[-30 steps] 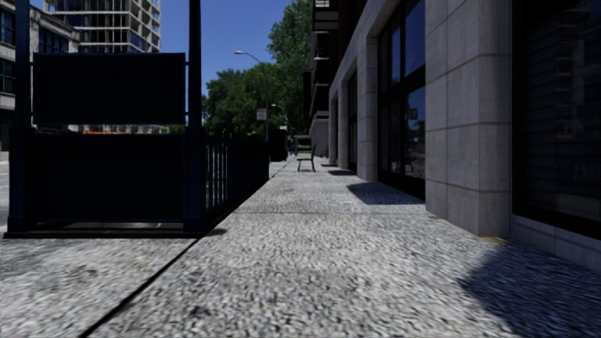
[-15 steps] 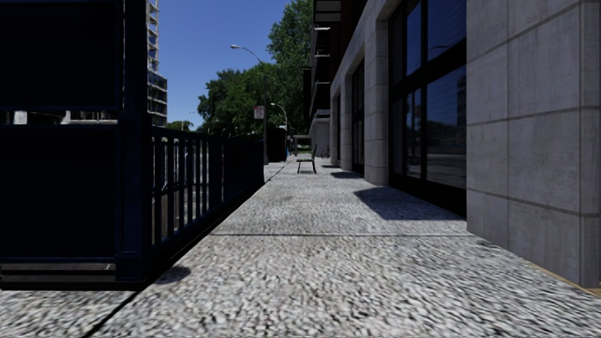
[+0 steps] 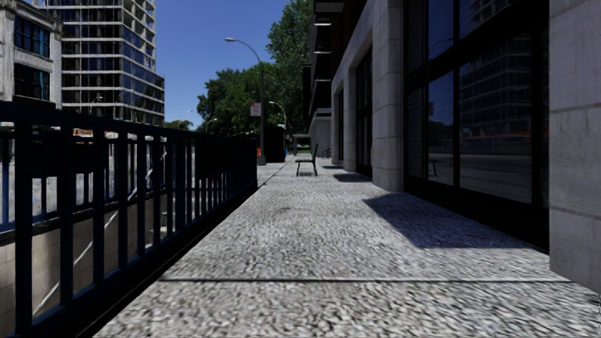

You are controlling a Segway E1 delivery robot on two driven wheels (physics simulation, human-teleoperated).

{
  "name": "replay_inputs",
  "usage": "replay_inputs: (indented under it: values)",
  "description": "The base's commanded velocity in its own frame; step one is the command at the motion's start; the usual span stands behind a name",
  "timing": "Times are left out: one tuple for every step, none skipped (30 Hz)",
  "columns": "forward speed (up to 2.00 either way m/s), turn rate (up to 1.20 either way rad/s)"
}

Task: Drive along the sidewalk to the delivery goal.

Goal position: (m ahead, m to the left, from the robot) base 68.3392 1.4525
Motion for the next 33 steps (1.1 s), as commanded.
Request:
replay_inputs:
  values:
    - [2.0,-0.25]
    - [2.0,-0.25]
    - [2.0,-0.25]
    - [2.0,-0.25]
    - [2.0,-0.25]
    - [2.0,-0.25]
    - [2.0,-0.25]
    - [2.0,-0.13]
    - [2.0,0.0]
    - [2.0,0.0]
    - [2.0,0.0]
    - [2.0,0.0]
    - [2.0,0.0]
    - [2.0,0.0]
    - [2.0,0.0]
    - [2.0,0.0]
    - [2.0,0.0]
    - [2.0,0.0]
    - [2.0,0.0]
    - [2.0,0.0]
    - [2.0,0.0]
    - [2.0,0.0]
    - [2.0,0.0]
    - [2.0,0.0]
    - [2.0,0.0]
    - [2.0,0.0]
    - [2.0,0.0]
    - [2.0,0.0]
    - [2.0,0.0]
    - [2.0,0.0]
    - [2.0,0.0]
    - [2.0,0.0]
    - [2.0,0.0]
